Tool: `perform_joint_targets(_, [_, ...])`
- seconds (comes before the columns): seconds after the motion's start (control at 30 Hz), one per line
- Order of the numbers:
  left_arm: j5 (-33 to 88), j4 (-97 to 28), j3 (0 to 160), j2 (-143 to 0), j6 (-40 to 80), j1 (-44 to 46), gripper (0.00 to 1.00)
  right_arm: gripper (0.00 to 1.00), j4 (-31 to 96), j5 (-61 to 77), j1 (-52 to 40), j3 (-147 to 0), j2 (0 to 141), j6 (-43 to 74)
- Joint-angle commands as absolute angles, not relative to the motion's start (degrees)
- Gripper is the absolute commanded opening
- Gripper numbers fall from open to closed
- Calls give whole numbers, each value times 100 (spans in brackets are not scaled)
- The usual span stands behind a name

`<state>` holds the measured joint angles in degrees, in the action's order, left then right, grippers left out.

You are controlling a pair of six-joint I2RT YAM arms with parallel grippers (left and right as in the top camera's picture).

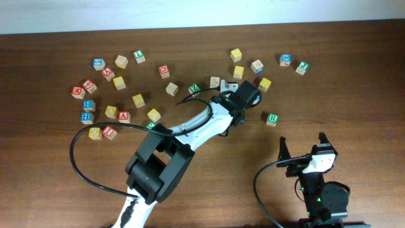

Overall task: Spell out RSS
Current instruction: 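Close the left gripper on the green R block and lift it, then carry the green R block left and set it down, open gripper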

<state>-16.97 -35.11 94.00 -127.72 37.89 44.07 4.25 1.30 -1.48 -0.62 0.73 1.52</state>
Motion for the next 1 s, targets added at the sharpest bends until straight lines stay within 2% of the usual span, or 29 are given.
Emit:
perform_joint_targets(0.0, [-1780, -3712, 9522, -12484, 3721, 4383, 27, 98, 454, 80, -110, -32, 32, 172])
perform_joint_targets(0.4, [-1778, -4397, 9522, -11520, 3721, 4353, 24, 98, 454, 80, -110, -32, 32, 172])
perform_joint_targets(0.7, [-1597, -6267, 9522, -10180, 3723, 3817, 22, 98, 454, 80, -110, -32, 30, 172])
perform_joint_targets(0.97, [-1284, -7684, 9384, -9983, 3726, 3470, 21, 98, 454, 80, -110, -32, 32, 172])
